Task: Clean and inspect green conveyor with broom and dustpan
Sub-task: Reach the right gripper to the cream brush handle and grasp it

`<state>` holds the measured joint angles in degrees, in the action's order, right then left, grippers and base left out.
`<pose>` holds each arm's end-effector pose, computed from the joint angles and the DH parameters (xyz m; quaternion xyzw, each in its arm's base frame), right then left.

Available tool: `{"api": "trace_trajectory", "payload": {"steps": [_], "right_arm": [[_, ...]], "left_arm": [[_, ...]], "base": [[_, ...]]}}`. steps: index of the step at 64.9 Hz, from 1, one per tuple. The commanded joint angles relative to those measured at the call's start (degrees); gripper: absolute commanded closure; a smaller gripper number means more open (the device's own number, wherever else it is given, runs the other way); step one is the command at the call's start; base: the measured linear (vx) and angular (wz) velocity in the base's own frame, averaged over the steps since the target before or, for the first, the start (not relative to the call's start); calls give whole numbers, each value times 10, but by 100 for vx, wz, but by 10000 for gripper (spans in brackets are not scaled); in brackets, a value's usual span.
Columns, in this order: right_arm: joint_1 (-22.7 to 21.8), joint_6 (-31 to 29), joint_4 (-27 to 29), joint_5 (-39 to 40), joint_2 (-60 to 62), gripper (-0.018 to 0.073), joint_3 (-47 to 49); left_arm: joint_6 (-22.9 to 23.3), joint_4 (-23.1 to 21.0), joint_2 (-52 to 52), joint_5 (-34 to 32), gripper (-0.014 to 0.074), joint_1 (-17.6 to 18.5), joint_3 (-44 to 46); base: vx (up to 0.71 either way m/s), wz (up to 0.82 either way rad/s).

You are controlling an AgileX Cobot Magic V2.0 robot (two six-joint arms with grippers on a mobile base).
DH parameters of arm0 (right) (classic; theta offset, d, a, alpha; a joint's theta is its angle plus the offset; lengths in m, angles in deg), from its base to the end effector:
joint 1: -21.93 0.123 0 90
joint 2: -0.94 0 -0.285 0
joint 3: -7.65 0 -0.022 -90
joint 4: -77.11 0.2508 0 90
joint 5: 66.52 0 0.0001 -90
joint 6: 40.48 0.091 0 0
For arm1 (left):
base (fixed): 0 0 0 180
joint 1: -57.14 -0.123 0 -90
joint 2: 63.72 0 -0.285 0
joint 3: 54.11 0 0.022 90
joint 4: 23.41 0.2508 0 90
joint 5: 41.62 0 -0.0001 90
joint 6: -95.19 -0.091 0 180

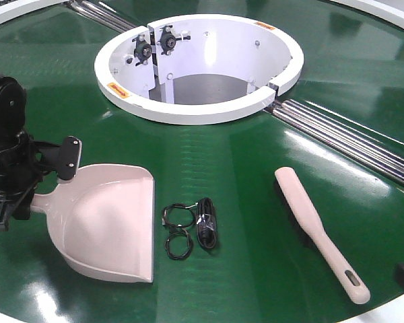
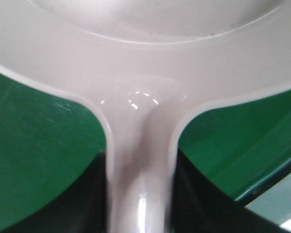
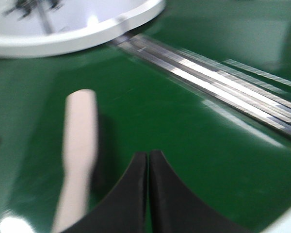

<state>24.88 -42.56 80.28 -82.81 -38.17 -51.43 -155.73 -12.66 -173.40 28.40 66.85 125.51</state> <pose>0.1128 0.0072 0.2511 -0.0188 0.8406 0.0250 0.5407 0.3372 -0.0415 0.2364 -0.6686 -0.7384 -0.0754 0.0454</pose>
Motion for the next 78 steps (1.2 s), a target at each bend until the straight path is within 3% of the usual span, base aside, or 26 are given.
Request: {"api": "trace_trajectory", "payload": {"steps": [1,10,23,28,37,43,52,56,70,78], "right_arm": [[58,-12,14,30,-49,568,48],[93,-12,16,48,-82,568,60],[92,-7,20,58,-98,561,64],[92,-12,13,28,-107,536,77],[92,-31,7,-53,-130,405,115],[92,-34,4,-95,-145,252,143],[92,-36,4,-105,-158,20,157],[92,-39,1,-99,-158,-39,154],[92,-21,-8,-91,-158,-69,161],[92,-29,-8,-164,-184,-53,205]], "left_arm": [[5,-1,30,14,603,4,17],[5,-1,30,14,603,4,17],[5,-1,30,14,603,4,17],[5,-1,30,14,603,4,17],[5,-1,30,14,603,4,17],[5,-1,30,14,603,4,17],[5,-1,30,14,603,4,17],[5,-1,30,14,603,4,17],[5,-1,30,14,603,4,17],[5,-1,30,14,603,4,17]], "base": [[0,0],[0,0],[0,0],[0,0],[0,0],[0,0],[0,0],[0,0],[0,0],[0,0]]}}
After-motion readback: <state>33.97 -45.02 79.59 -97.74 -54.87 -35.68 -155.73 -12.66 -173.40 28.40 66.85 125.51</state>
